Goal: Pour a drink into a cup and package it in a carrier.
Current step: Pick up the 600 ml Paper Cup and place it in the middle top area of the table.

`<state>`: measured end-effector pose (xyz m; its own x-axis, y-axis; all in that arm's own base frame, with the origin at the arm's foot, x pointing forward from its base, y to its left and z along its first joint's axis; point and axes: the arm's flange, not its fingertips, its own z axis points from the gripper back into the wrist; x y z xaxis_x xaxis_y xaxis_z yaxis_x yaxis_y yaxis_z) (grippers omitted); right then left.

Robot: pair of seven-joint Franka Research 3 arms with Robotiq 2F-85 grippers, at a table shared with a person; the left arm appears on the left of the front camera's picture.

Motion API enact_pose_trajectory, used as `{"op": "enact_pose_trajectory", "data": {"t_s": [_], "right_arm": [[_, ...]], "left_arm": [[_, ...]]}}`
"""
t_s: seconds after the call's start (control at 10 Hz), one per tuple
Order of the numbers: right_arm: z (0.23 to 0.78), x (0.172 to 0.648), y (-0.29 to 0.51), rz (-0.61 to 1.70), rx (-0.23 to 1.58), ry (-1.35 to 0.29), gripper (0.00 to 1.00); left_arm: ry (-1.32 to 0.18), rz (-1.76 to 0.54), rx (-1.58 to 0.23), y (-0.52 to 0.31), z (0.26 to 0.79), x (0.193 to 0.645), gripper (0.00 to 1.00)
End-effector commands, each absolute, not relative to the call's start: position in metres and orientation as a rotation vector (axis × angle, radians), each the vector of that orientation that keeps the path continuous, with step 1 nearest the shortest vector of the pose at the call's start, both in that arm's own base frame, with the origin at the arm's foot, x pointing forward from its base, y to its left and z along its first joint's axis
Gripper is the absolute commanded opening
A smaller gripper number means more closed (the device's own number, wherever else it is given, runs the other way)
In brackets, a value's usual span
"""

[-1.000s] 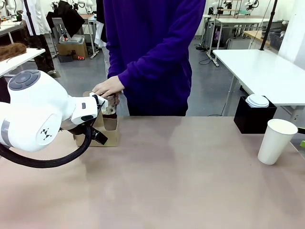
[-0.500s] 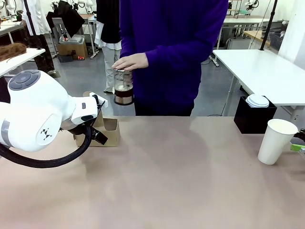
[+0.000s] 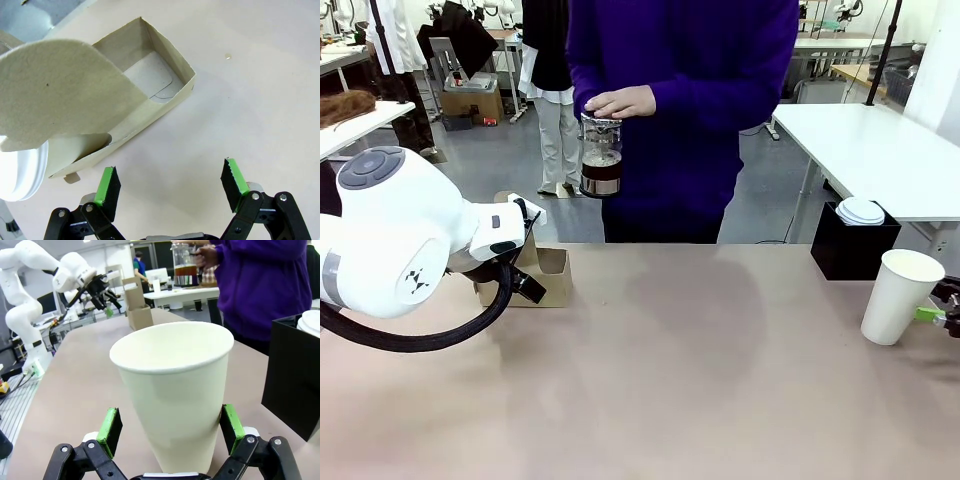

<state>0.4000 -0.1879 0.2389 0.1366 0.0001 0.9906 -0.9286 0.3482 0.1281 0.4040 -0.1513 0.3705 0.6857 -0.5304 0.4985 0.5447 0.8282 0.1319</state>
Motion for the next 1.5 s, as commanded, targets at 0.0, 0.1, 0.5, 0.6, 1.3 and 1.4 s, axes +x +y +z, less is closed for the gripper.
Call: {"op": "enact_pose_trajectory", "data": {"t_s": [0.0, 0.1, 0.5, 0.6, 1.3, 1.4], "right_arm": [[0.238, 0.401, -0.171, 0.870, 0.967, -1.271, 1.00], [0.236, 0.402, -0.164, 0.868, 0.983, -1.268, 1.00], [0.232, 0.410, -0.144, 0.867, 1.016, -1.265, 1.00], [0.232, 0.412, -0.139, 0.861, 1.023, -1.266, 1.00], [0.229, 0.413, -0.141, 0.872, 1.068, -1.235, 0.84], [0.227, 0.412, -0.141, 0.867, 1.069, -1.232, 0.89]], "left_arm": [[-0.550, -0.602, -0.029, -0.151, 0.371, 0.404, 1.00], [-0.550, -0.602, -0.029, -0.151, 0.371, 0.404, 1.00], [-0.550, -0.602, -0.029, -0.151, 0.371, 0.404, 1.00], [-0.550, -0.602, -0.029, -0.151, 0.371, 0.404, 1.00], [-0.550, -0.602, -0.029, -0.151, 0.371, 0.404, 1.00], [-0.550, -0.602, -0.029, -0.151, 0.371, 0.404, 1.00]]}}
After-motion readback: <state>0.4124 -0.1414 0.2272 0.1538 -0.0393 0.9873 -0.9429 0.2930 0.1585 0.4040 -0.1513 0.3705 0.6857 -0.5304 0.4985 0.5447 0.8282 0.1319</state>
